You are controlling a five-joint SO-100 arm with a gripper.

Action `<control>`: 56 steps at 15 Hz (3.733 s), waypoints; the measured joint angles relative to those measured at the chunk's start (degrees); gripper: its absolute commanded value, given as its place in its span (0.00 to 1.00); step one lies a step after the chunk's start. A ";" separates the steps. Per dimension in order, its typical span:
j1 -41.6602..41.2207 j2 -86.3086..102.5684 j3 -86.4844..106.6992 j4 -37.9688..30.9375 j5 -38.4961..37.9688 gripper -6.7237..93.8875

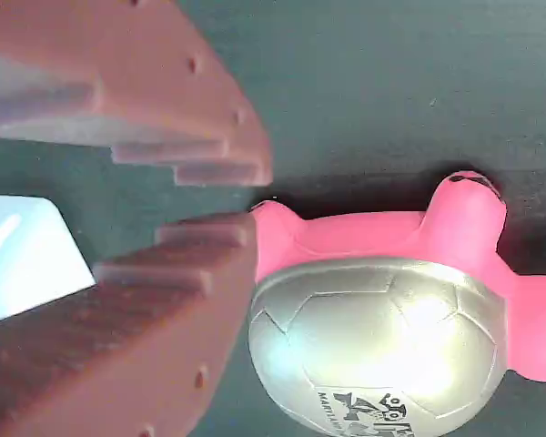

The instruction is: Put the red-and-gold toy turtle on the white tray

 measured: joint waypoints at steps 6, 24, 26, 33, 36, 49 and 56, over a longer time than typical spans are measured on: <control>0.00 0.00 0.00 0.00 0.00 0.07; -0.88 -42.98 -22.41 -8.35 -2.72 0.07; 0.18 -52.91 -35.95 -1.76 -5.98 0.07; 0.18 -79.54 -59.77 6.77 -10.02 0.14; 0.79 -86.22 -63.90 7.73 -9.32 0.50; 2.81 -106.26 -74.79 12.92 -9.32 0.69; 1.41 -109.16 -72.86 9.84 -8.26 0.68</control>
